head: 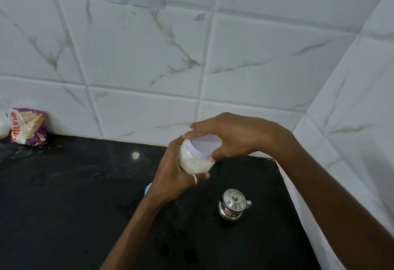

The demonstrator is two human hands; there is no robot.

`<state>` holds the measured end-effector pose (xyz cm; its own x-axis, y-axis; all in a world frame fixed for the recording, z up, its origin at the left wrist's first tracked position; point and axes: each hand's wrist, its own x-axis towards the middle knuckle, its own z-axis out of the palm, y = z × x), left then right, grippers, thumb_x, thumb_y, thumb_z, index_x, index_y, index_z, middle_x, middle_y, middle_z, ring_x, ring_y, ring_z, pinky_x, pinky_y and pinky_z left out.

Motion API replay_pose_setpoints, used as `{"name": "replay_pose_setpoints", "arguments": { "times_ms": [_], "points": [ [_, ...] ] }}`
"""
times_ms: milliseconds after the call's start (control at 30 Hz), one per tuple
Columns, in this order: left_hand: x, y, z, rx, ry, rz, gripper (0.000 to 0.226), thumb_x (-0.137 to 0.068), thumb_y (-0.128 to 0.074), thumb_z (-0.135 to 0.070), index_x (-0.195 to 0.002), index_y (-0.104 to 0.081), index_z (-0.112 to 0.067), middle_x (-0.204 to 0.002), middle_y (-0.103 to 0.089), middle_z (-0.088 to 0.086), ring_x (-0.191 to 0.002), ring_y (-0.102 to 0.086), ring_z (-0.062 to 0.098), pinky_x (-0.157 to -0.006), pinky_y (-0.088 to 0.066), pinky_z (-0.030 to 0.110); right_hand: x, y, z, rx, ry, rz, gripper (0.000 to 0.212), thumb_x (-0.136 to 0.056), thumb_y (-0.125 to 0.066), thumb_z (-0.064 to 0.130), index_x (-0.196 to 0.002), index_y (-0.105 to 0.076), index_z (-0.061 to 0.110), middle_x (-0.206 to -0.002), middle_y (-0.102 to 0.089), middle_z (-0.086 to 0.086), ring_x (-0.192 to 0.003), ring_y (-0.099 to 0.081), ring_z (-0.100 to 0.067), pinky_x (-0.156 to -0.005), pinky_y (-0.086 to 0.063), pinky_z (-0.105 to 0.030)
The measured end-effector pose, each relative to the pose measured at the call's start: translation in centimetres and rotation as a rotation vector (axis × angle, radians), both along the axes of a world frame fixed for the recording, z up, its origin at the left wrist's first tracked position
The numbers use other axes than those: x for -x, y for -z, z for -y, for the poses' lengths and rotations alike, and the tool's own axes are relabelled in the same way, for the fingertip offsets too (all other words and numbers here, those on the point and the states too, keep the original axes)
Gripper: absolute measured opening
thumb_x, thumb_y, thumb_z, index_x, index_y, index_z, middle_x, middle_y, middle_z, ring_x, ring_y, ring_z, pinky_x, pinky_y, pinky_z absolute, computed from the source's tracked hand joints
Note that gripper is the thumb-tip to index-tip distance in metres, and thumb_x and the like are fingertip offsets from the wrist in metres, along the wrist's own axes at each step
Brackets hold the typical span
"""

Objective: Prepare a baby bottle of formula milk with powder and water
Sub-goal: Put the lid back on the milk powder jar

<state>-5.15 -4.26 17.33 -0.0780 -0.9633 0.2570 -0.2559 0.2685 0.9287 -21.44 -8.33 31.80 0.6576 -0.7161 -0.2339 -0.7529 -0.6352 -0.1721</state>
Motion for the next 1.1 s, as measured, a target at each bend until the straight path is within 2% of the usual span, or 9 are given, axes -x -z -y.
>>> {"name": "replay_pose_setpoints", "arguments": {
  "times_ms": [67, 167, 267, 367, 500, 600, 733, 1000, 1100],
  "points": [
    [0.3, -0.6, -0.1, -0.011, 0.014, 0.014, 0.082, -0.069, -0.092, -0.001, -0.112, -0.044, -0.052, -0.115, -0.064, -0.023, -0.105, -0.067, 0.003, -0.09, -0.057, 0.02, -0.2, 0.4, -0.2, 0.045, 0.046, 0.022, 0.069, -0.087, -0.077, 0.034, -0.149, -0.047, 0.04, -0.151, -0.051, 0.016, -0.137, -0.045, -0.01, -0.108, -0.038, -0.028],
    [0.4, -0.4, 0.0, -0.016, 0.046, -0.009, 0.077, -0.071, -0.085, 0.012, -0.099, -0.049, -0.049, -0.098, -0.067, -0.02, -0.089, -0.072, 0.007, -0.068, -0.059, 0.018, -0.6, 1.3, -0.5, 0.176, 0.185, -0.038, 0.063, -0.087, -0.061, 0.069, -0.139, -0.054, 0.035, -0.133, -0.063, 0.004, -0.117, -0.057, -0.019, -0.092, -0.048, -0.036],
    [0.2, 0.9, 0.0, -0.029, 0.053, -0.052, 0.082, -0.067, -0.089, 0.01, -0.119, -0.053, -0.042, -0.11, -0.069, -0.014, -0.102, -0.072, 0.01, -0.067, -0.06, 0.022, -1.1, 2.3, -0.9, 0.298, 0.25, -0.129, 0.073, -0.089, -0.038, 0.081, -0.129, -0.058, 0.024, -0.117, -0.067, -0.002, -0.099, -0.062, -0.022, -0.077, -0.046, -0.036],
    [-0.1, 1.4, 0.2, -0.047, 0.037, -0.062, 0.093, -0.063, -0.095, 0.0, -0.136, -0.048, -0.031, -0.125, -0.065, -0.009, -0.112, -0.069, 0.014, -0.072, -0.061, 0.025, -0.9, 2.1, -1.0, 0.29, 0.246, -0.119, 0.079, -0.089, -0.031, 0.084, -0.142, -0.048, 0.028, -0.129, -0.065, -0.001, -0.109, -0.061, -0.023, -0.083, -0.045, -0.038],
    [-0.5, 1.2, 0.3, -0.007, 0.005, -0.068, 0.091, -0.062, -0.096, -0.004, -0.123, -0.047, -0.051, -0.12, -0.065, -0.022, -0.112, -0.066, 0.001, -0.077, -0.058, 0.018, -0.1, 0.4, -0.4, 0.031, 0.095, -0.005, 0.085, -0.087, -0.07, 0.058, -0.156, -0.024, 0.047, -0.165, -0.031, 0.014, -0.149, -0.03, -0.012, -0.118, -0.032, -0.038],
    [-0.5, 0.8, 0.3, 0.006, -0.002, -0.056, 0.094, -0.062, -0.097, -0.006, -0.115, -0.049, -0.067, -0.118, -0.065, -0.034, -0.112, -0.065, -0.005, -0.082, -0.055, 0.014, 0.1, 0.0, 0.1, -0.039, 0.007, -0.038, 0.093, -0.085, -0.081, 0.031, -0.156, -0.025, 0.05, -0.169, -0.02, 0.015, -0.152, -0.023, -0.009, -0.117, -0.027, -0.03],
    [-0.1, -0.2, 0.1, 0.021, 0.02, -0.049, 0.099, -0.063, -0.096, -0.006, -0.108, -0.047, -0.079, -0.12, -0.063, -0.037, -0.113, -0.065, -0.007, -0.087, -0.056, 0.015, 0.0, 0.5, 0.2, -0.012, -0.03, -0.021, 0.082, -0.087, -0.079, 0.023, -0.154, -0.036, 0.043, -0.163, -0.034, 0.013, -0.147, -0.033, -0.01, -0.117, -0.031, -0.032],
    [0.0, 1.3, 0.0, -0.021, 0.023, -0.081, 0.094, -0.066, -0.093, 0.0, -0.113, -0.051, -0.069, -0.116, -0.069, -0.023, -0.107, -0.071, 0.009, -0.075, -0.063, 0.028, -1.1, 2.7, -0.8, 0.275, 0.23, -0.122, 0.073, -0.086, -0.042, 0.084, -0.134, -0.054, 0.03, -0.121, -0.065, 0.0, -0.105, -0.061, -0.022, -0.082, -0.047, -0.036],
    [-0.3, 2.0, 0.0, -0.044, 0.017, -0.074, 0.099, -0.062, -0.097, -0.006, -0.141, -0.045, -0.037, -0.13, -0.064, -0.011, -0.116, -0.067, 0.008, -0.079, -0.061, 0.025, -1.0, 2.6, -1.0, 0.315, 0.226, -0.108, 0.081, -0.086, -0.033, 0.087, -0.143, -0.047, 0.032, -0.132, -0.063, 0.0, -0.115, -0.061, -0.023, -0.088, -0.046, -0.038]
  ]
}}
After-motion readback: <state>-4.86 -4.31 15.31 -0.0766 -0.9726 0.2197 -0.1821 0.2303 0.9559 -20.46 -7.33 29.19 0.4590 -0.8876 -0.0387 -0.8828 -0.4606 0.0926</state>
